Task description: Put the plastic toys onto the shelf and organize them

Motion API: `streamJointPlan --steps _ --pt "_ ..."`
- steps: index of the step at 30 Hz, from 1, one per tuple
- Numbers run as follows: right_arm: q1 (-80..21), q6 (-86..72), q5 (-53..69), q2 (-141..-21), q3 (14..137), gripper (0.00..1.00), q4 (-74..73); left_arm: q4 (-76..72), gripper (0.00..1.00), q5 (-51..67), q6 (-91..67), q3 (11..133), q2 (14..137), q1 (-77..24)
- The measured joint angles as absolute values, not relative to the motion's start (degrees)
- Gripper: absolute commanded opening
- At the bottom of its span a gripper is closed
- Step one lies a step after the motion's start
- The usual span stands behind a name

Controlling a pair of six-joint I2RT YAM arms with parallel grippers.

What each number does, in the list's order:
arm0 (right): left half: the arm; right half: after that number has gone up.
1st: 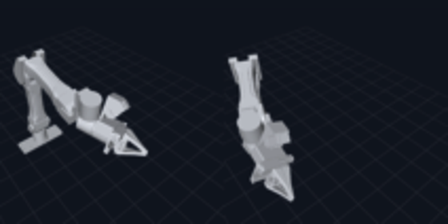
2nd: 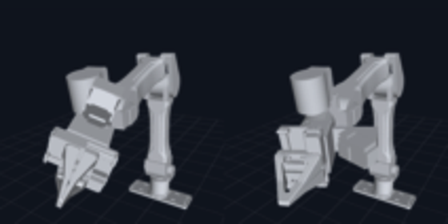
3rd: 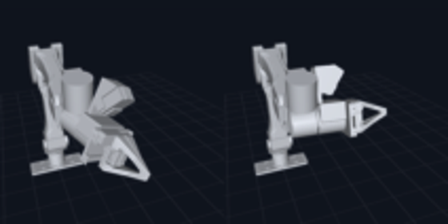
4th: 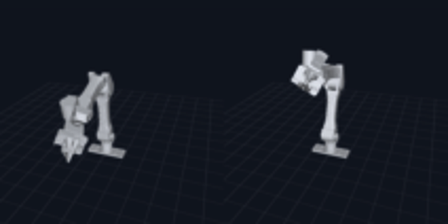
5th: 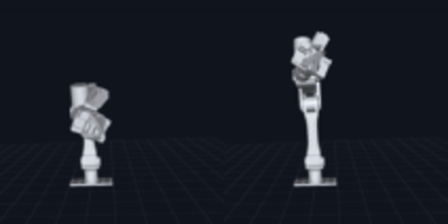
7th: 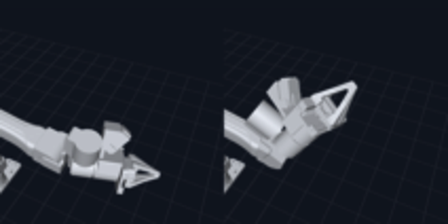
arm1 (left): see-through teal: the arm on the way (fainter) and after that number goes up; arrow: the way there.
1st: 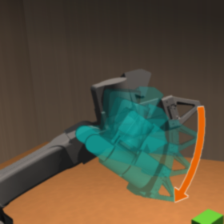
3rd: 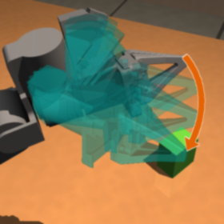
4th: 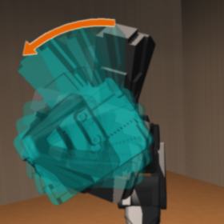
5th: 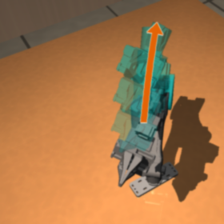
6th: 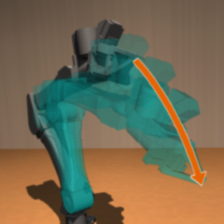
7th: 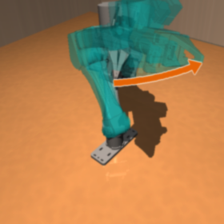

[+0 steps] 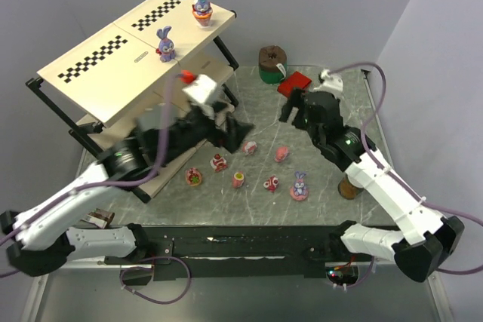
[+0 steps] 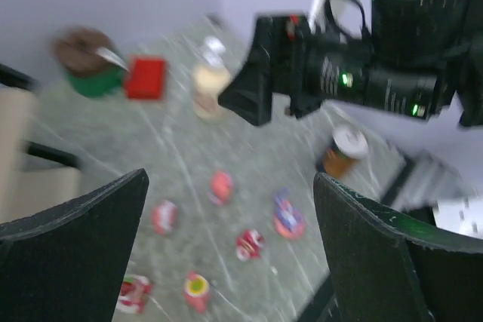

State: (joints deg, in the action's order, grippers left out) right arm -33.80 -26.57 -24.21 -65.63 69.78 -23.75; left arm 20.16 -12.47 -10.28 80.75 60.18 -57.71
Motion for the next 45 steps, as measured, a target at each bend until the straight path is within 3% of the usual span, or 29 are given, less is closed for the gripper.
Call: streamJointPlan --steps 10,20,25,38,42,43,45 --pt "-30.6 -44.8 -31.9 -55.7 65.3 0.91 -48.6 10.8 1.00 9.7 -13.5 69.4 76.4 -57.7" --pt "-30.2 -47.9 -37.0 -39.2 66.9 0.89 -58.4 -2.5 0.83 23.0 -19.0 70.3 102.1 -57.7" --pt "-30.2 -47.0 -38.1 -32.9 67.6 0.88 -59.7 -5.2 0.82 23.9 -21.4 71.2 107.5 -57.7" --pt "-30.1 -46.2 -38.0 -32.8 67.6 0.88 -61.9 -9.2 0.69 20.6 -22.8 74.5 113.7 -57.7" --pt "-30.1 -45.5 -37.9 -33.2 67.6 0.88 -61.8 -8.9 0.57 19.4 -22.3 74.7 115.3 -57.7" --pt "-30.1 -45.4 -37.9 -33.4 67.6 0.88 -61.8 -8.7 0.50 19.2 -22.2 74.8 115.6 -57.7" --pt "-30.1 -45.3 -37.9 -33.6 67.6 0.88 -61.7 -8.8 0.47 18.9 -22.0 75.0 115.9 -57.7"
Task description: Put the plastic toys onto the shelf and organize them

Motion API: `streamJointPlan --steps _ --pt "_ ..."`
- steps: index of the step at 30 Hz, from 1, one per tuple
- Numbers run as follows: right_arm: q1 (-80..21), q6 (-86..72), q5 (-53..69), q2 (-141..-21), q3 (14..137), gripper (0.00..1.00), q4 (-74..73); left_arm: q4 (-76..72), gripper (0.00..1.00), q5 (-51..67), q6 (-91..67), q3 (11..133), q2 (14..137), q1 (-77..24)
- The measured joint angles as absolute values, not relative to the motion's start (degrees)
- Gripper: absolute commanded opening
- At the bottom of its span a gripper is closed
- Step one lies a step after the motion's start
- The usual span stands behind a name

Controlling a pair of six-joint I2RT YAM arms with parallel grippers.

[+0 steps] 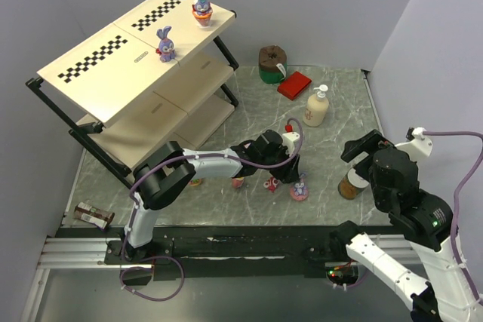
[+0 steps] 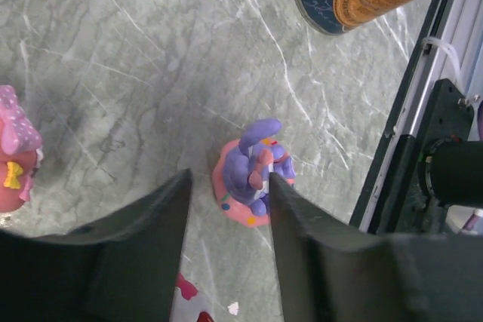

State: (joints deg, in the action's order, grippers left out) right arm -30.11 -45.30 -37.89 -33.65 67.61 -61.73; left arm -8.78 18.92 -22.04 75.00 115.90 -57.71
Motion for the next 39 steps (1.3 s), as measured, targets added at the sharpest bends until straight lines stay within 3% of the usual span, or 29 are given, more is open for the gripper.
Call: streamJointPlan --steps 5,7,9,10,13,20,26,32,39 --pt "-30.1 -45.1 -37.8 -34.2 67.4 0.88 -61.3 -9.9 0.52 18.3 -21.9 75.0 115.9 -57.7" --pt "-30.1 -45.0 -37.6 -34.5 67.4 0.88 -60.8 -10.4 0.50 18.3 -22.0 75.0 115.9 -57.7" --pt "-30.1 -44.8 -37.5 -34.9 67.4 0.88 -60.3 -10.8 0.41 18.3 -22.0 75.0 115.9 -57.7" --pt "-30.1 -44.6 -37.4 -35.2 67.4 0.88 -60.1 -11.0 0.23 18.3 -22.0 75.1 115.9 -57.7" --pt "-30.1 -44.1 -37.3 -36.2 67.4 0.88 -59.5 -11.4 0.01 18.6 -22.0 75.5 116.0 -57.7" --pt "-30.1 -42.1 -35.9 -37.9 67.1 0.89 -56.5 -8.9 0.01 16.4 -21.7 75.8 115.0 -57.4" --pt "-30.1 -35.3 -28.8 -40.1 65.7 0.93 -46.6 6.3 0.01 10.8 -20.6 80.5 104.9 -55.1" --pt "-30.1 -22.2 -13.0 -44.9 65.8 1.00 -32.4 22.6 0.01 2.2 -19.6 98.2 91.5 -52.9" --pt "-30.2 -8.7 8.6 -52.1 73.3 1.00 -21.2 37.3 0.01 -2.5 -20.7 119.5 84.9 -52.5"
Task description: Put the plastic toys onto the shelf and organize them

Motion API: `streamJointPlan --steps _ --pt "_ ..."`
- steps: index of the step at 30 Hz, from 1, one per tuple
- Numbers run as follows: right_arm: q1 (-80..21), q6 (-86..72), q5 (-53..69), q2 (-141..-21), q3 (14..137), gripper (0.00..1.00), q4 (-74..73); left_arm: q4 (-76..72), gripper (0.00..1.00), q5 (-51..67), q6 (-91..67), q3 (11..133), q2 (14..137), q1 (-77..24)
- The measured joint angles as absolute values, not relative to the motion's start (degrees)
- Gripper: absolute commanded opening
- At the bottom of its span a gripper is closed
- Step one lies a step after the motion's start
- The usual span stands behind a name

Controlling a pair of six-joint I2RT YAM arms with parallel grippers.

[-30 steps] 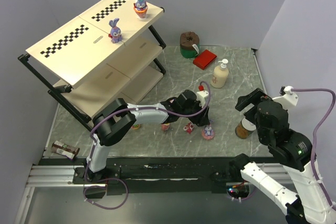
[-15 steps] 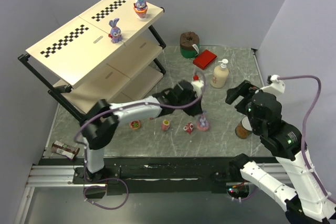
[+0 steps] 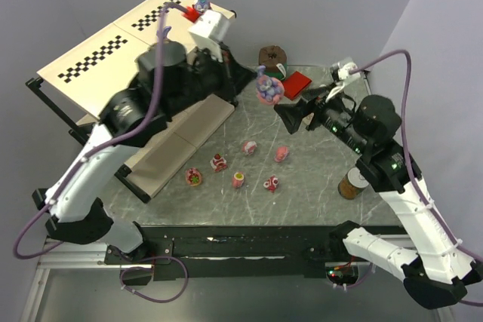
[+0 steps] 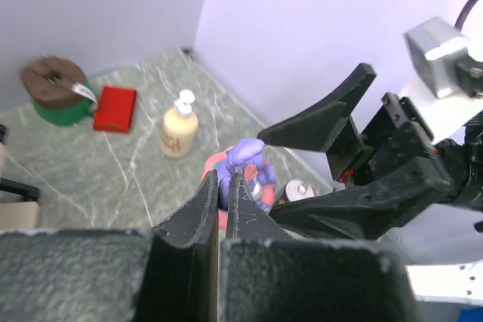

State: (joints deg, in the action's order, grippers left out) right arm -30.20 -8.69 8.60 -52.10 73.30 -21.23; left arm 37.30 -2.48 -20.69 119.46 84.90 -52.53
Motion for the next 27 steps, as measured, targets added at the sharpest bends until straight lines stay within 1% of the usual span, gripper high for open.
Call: streamJointPlan --steps 4,9,13,17,20,24,27 --pt "-30.8 -4.2 16.4 -55.1 79.1 1.00 -17.1 41.6 0.01 -4.0 -21.4 123.1 83.0 -52.4" --pt "-33.4 0.1 24.9 -56.0 81.5 1.00 -12.7 47.5 0.01 -5.7 -22.9 123.3 81.9 -52.7" --pt "-37.6 3.1 28.5 -57.8 85.1 1.00 -11.8 50.0 0.01 -8.5 -23.7 123.0 81.5 -52.7" --pt "-45.0 7.9 25.9 -63.6 91.1 1.00 -12.2 51.1 0.01 -10.2 -23.7 122.8 80.0 -52.7" --pt "-48.5 10.3 22.5 -69.1 96.2 1.00 -13.0 51.9 0.01 -11.6 -23.7 122.7 78.3 -52.7" --pt "-50.5 12.1 15.6 -73.8 97.1 1.00 -14.8 52.1 0.01 -13.5 -23.7 122.4 75.9 -52.7" --pt "-51.5 13.0 12.8 -75.8 97.2 1.00 -16.7 52.1 0.01 -14.8 -23.7 120.7 73.2 -52.7"
